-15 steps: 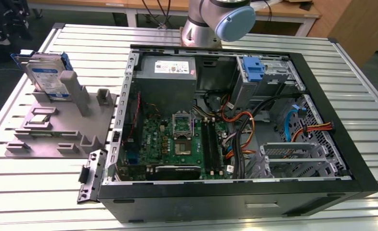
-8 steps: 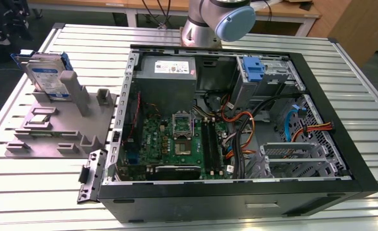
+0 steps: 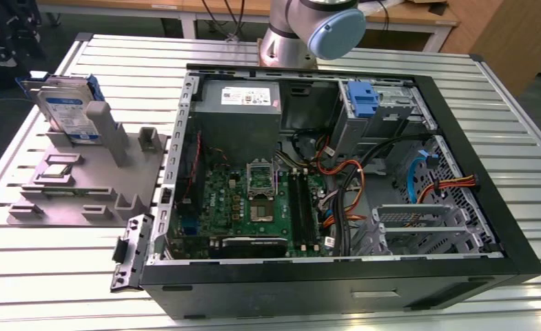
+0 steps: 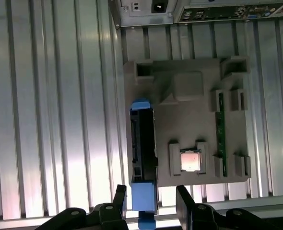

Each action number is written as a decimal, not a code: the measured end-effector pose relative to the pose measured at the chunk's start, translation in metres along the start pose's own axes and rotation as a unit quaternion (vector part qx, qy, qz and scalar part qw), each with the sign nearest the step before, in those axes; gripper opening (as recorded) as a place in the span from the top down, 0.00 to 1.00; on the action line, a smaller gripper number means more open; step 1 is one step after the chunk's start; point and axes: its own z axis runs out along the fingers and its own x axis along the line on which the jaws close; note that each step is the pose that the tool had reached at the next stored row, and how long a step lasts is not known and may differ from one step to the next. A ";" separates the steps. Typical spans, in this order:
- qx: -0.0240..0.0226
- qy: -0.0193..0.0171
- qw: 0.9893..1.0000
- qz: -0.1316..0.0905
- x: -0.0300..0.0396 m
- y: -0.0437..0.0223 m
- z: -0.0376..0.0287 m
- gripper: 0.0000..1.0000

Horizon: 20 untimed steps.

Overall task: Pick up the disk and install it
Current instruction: 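Pick up the disk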

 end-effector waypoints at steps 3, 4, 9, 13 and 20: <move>0.000 0.000 1.000 -0.008 0.0000 -0.0005 0.0042 0.47; 0.000 0.000 1.000 -0.009 -0.0001 -0.0011 0.0059 0.47; 0.000 0.001 1.000 -0.014 -0.0001 -0.0041 0.0122 0.47; 0.000 0.002 1.000 -0.015 0.0005 -0.0060 0.0159 0.47; 0.000 0.003 1.000 -0.015 0.0006 -0.0083 0.0281 0.47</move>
